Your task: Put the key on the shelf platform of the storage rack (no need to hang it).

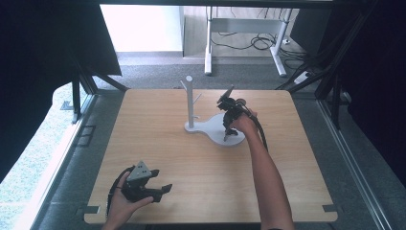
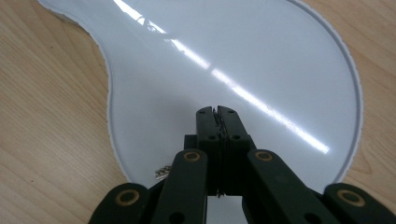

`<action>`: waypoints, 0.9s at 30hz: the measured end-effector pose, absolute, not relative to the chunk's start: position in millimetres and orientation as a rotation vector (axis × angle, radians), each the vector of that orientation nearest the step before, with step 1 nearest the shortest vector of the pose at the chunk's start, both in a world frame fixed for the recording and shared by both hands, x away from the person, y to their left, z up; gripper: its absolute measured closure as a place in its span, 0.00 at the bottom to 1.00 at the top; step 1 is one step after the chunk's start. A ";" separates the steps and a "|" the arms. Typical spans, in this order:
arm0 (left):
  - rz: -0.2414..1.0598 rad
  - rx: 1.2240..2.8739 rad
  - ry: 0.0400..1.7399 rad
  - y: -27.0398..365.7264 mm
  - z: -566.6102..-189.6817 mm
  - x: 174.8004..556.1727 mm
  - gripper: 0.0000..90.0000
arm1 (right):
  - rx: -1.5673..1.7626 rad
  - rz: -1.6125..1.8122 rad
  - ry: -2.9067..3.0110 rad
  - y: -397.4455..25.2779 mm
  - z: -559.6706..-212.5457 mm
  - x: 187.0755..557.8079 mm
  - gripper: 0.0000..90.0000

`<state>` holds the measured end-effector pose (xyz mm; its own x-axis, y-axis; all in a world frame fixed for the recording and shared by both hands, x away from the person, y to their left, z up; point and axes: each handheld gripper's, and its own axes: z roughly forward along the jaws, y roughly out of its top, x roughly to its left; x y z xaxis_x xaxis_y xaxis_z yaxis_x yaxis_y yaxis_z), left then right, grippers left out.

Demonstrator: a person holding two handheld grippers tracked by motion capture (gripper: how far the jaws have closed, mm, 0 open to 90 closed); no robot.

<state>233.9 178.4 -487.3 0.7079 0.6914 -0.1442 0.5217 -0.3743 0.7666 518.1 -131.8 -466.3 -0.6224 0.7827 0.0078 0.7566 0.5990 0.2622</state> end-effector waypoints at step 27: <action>0.253 2.082 0.921 173.1 -489.2 233.6 0.29 | 1.204 0.577 2.670 -159.4 -430.5 476.5 0.64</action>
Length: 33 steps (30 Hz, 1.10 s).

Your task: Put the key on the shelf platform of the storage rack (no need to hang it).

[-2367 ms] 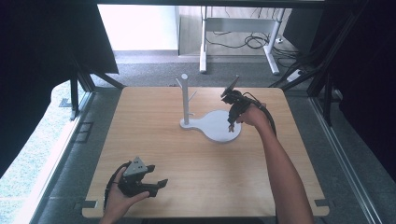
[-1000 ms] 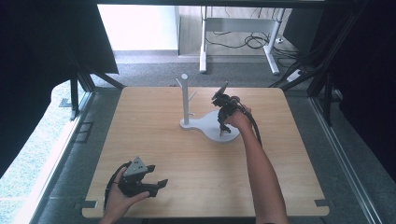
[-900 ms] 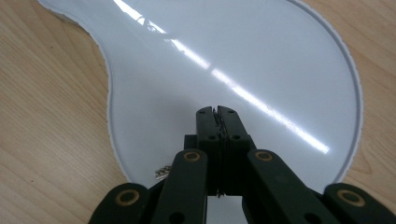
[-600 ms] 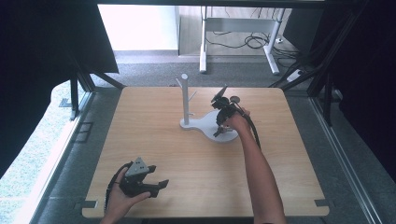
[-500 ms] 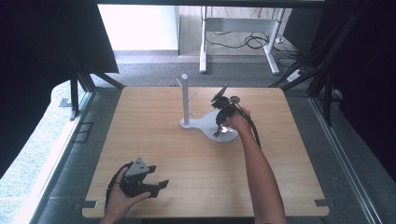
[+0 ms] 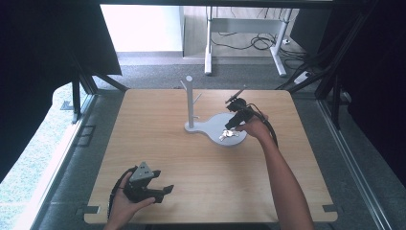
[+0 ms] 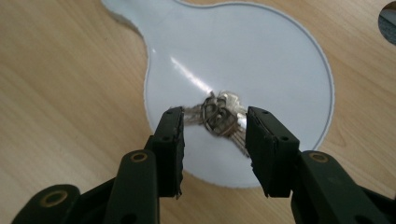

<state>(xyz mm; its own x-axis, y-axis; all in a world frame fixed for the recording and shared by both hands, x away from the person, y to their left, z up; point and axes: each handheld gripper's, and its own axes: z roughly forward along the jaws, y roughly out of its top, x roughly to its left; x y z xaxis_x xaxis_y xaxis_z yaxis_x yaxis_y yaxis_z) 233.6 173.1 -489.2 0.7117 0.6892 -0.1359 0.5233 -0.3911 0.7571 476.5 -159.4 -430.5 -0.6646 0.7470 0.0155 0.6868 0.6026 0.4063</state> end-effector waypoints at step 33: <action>0.252 2.091 0.931 170.0 -489.4 232.3 0.29 | 1.103 0.784 2.701 -244.9 -470.6 338.0 0.59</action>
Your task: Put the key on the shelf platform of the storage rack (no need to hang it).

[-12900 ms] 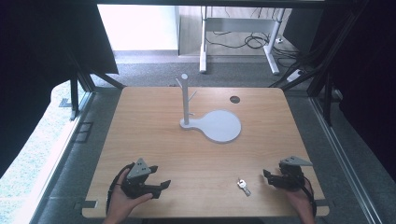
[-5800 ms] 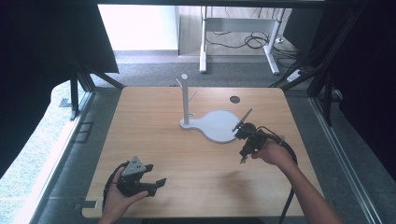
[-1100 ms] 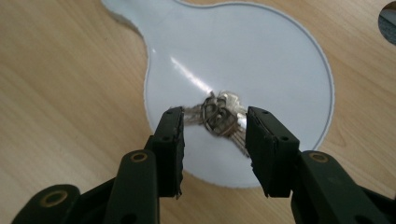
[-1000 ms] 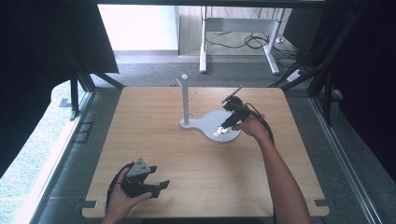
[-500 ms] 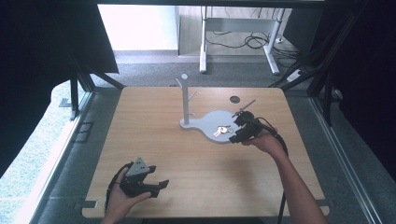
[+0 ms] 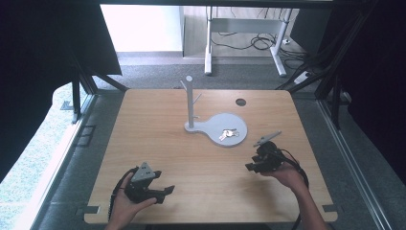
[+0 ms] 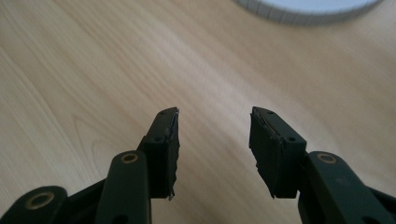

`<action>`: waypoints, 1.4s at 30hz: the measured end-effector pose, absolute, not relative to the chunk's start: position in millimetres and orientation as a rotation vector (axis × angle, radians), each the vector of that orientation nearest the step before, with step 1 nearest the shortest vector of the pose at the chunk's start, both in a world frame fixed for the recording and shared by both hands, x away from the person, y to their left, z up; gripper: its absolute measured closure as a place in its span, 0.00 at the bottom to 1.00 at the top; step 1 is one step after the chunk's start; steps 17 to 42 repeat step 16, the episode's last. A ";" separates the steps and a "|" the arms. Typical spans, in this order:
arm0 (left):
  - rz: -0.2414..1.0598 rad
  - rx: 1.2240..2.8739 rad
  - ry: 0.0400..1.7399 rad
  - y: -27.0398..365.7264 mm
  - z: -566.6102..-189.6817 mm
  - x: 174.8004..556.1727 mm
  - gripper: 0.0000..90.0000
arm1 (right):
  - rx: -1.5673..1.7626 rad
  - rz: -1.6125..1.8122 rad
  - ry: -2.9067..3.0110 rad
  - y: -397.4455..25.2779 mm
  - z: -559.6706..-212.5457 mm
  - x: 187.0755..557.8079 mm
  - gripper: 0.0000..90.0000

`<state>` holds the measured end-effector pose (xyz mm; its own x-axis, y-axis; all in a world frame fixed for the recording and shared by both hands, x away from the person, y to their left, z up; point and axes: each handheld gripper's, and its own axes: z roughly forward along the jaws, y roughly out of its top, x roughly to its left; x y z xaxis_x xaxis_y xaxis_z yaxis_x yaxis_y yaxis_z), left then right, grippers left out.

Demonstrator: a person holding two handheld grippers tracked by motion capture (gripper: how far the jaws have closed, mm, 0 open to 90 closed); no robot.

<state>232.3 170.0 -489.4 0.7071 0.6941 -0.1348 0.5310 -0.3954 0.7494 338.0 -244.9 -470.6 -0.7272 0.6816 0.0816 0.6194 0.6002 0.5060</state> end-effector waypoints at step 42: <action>0.261 2.096 0.939 171.2 -490.2 233.1 0.29 | 1.187 0.844 2.518 -263.8 -498.7 314.6 0.46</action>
